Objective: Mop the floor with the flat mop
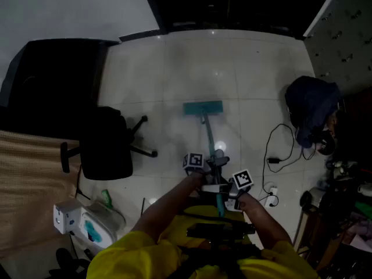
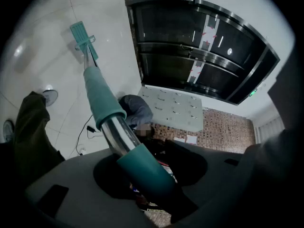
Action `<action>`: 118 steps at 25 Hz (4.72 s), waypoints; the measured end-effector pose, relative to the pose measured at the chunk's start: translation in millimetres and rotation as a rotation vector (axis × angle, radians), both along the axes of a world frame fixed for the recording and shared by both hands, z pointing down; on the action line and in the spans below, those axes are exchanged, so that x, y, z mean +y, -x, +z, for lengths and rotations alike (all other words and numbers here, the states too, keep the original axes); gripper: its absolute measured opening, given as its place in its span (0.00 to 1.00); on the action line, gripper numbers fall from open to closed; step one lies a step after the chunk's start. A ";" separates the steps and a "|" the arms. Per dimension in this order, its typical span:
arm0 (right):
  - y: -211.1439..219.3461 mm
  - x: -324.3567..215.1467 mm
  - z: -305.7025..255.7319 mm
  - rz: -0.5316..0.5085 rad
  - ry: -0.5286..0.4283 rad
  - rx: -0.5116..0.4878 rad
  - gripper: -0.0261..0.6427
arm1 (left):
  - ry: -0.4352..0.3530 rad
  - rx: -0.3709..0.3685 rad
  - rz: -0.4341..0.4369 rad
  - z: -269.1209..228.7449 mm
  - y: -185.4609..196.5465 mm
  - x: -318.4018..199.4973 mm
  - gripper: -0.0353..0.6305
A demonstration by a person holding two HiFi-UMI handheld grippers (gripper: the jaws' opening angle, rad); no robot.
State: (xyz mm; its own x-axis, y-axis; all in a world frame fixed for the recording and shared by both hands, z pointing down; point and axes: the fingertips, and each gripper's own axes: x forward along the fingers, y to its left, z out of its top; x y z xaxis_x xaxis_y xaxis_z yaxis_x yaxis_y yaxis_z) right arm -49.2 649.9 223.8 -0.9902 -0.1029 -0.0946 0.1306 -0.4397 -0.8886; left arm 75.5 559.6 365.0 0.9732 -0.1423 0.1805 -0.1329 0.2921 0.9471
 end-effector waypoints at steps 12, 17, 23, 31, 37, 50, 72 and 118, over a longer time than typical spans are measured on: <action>-56.7 -234.3 184.9 -0.056 -0.201 0.078 0.13 | -0.161 0.001 0.144 163.4 -67.6 -251.7 0.33; -64.8 -268.4 256.3 -0.077 -0.184 0.120 0.13 | -0.130 0.001 0.175 236.1 -81.0 -281.0 0.32; -78.5 -359.0 317.4 -0.061 -0.245 0.153 0.13 | -0.132 -0.054 0.166 294.7 -92.2 -375.3 0.28; -72.9 -531.2 361.6 0.018 -0.279 0.129 0.13 | -0.208 -0.125 0.287 335.3 -90.7 -548.8 0.29; -71.3 -414.1 306.0 -0.070 -0.155 0.136 0.13 | -0.149 -0.046 0.365 284.4 -93.9 -423.1 0.31; -86.0 -550.3 359.2 -0.010 -0.304 0.136 0.12 | -0.202 -0.086 0.242 334.2 -101.4 -566.2 0.29; -73.9 -506.6 352.7 -0.322 -0.302 0.221 0.11 | -0.189 -0.151 0.098 326.4 -70.1 -541.9 0.31; -52.1 -394.0 292.5 -0.605 -0.213 0.093 0.14 | -0.124 -0.188 -0.151 277.2 -16.3 -454.8 0.32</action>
